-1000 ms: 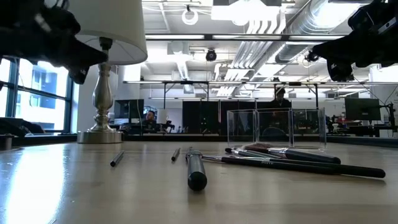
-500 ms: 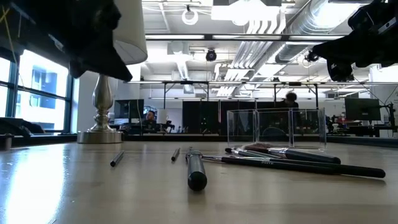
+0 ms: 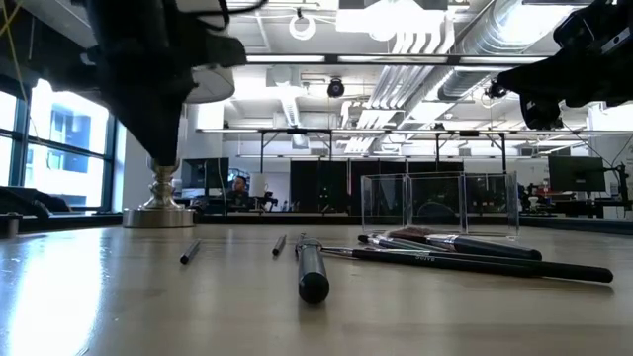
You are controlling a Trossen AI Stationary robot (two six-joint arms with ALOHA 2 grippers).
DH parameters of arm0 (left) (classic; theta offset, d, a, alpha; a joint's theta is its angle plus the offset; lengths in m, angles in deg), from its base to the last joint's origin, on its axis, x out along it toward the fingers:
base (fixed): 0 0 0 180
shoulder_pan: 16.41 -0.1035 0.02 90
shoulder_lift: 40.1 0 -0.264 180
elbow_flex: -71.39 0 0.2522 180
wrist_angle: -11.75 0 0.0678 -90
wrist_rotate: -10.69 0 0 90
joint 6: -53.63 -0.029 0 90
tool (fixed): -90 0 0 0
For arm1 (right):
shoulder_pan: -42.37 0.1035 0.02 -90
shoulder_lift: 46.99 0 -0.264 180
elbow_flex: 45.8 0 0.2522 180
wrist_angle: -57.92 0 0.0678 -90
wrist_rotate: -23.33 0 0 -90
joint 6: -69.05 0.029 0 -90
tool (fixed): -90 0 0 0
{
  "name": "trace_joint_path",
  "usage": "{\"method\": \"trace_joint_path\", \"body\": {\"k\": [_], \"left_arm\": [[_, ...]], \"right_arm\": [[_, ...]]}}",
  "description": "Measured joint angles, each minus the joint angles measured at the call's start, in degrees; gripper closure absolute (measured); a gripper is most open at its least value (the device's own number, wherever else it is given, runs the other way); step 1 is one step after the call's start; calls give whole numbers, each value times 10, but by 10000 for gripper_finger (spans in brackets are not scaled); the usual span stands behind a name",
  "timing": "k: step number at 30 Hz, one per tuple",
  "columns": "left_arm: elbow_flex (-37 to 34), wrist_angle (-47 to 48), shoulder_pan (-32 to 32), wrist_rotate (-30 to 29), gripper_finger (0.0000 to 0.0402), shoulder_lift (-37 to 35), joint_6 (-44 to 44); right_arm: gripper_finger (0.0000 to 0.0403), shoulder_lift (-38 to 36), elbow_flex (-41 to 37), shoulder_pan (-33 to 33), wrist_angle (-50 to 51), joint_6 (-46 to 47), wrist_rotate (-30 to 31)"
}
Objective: Put items in baskets/containers
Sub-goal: Put the black eyeshadow brush into the transparent organizer
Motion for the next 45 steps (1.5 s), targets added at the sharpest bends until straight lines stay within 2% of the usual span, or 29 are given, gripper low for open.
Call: {"method": "trace_joint_path", "body": {"k": [6, 15, 19, 33, 38, 45], "left_arm": [[-2, -15, -40, 50, 389, 6, 14], [-3, -52, -83, 55, 299, 18, -10], [-3, -64, -86, 55, 277, 18, -10], [-3, -210, -85, 40, 270, 18, -44], [-3, -215, -91, 35, 270, 18, -45], [-3, -218, -121, 41, 270, 18, -103]], "right_arm": [[398, 0, 0, 0, 1, 0, 0], [398, 0, 0, 0, 0, 0, -2], [398, 0, 0, 0, 0, 0, -2], [398, 0, 0, 0, 0, 0, -2], [398, 0, 0, 0, 0, 0, -2], [398, 0, 0, 0, 0, 0, -2]]}}
